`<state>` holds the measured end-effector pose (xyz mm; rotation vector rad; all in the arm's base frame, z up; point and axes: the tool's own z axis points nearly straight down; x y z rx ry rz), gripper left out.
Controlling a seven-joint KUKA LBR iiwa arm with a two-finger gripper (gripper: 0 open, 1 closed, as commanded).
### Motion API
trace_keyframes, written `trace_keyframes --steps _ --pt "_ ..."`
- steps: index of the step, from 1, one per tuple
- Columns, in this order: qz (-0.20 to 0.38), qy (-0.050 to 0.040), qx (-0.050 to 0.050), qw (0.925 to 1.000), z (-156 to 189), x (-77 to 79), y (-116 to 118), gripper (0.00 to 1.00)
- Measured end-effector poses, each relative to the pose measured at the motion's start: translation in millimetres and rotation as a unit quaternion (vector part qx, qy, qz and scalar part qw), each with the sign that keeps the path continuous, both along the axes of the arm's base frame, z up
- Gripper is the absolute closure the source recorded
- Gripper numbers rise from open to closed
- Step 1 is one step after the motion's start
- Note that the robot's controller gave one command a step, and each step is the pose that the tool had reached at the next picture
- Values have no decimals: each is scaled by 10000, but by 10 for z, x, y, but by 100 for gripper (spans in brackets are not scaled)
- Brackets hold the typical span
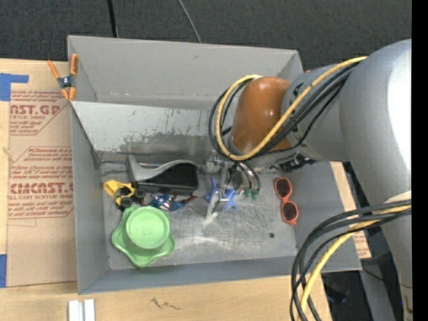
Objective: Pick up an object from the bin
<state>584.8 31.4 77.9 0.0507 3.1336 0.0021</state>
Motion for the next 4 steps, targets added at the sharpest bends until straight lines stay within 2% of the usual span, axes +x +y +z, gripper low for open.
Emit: trace_keyframes --steps 1,2,3,4 --pt "-1197 37 2 9928 172 -49 -113 0" --pt "-776 10 -2 9970 169 -59 -149 0" --pt "-1304 34 4 9915 48 -47 -155 0" --pt "-1155 35 -4 9933 15 -166 -189 0"
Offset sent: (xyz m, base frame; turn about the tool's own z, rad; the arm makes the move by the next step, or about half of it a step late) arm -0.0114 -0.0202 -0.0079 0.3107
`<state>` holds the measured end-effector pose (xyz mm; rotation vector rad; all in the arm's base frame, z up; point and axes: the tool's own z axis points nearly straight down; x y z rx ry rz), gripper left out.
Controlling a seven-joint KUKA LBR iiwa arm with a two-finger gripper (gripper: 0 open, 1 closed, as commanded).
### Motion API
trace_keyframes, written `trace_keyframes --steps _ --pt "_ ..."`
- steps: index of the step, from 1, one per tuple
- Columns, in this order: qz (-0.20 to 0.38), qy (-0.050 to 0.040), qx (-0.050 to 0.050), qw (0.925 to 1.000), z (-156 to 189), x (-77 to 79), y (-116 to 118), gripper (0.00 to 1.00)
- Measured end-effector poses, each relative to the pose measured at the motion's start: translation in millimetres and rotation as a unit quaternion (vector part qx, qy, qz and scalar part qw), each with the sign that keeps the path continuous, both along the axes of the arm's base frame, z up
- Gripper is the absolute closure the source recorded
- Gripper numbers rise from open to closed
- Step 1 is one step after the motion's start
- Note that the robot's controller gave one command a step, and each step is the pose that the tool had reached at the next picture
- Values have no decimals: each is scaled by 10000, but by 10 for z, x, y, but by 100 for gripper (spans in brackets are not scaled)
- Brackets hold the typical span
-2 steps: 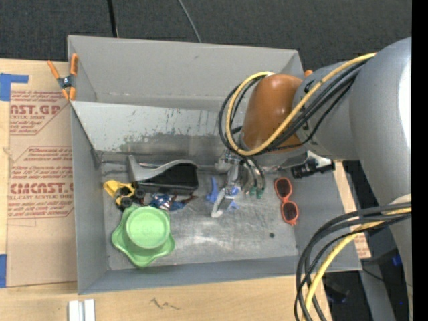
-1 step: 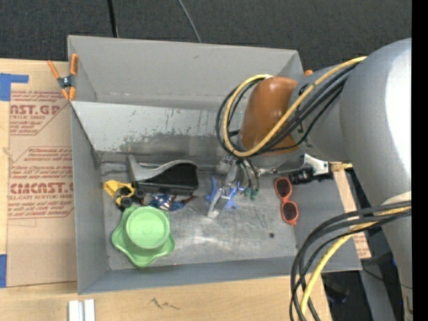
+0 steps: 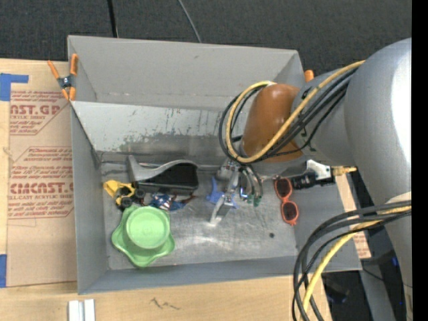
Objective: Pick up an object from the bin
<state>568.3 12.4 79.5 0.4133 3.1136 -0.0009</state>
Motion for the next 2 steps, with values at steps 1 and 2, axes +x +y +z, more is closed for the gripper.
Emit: trace_keyframes --steps 1,2 --pt "-979 86 41 9952 4 0 49 100" --pt "-980 80 41 9952 6 3 51 100"
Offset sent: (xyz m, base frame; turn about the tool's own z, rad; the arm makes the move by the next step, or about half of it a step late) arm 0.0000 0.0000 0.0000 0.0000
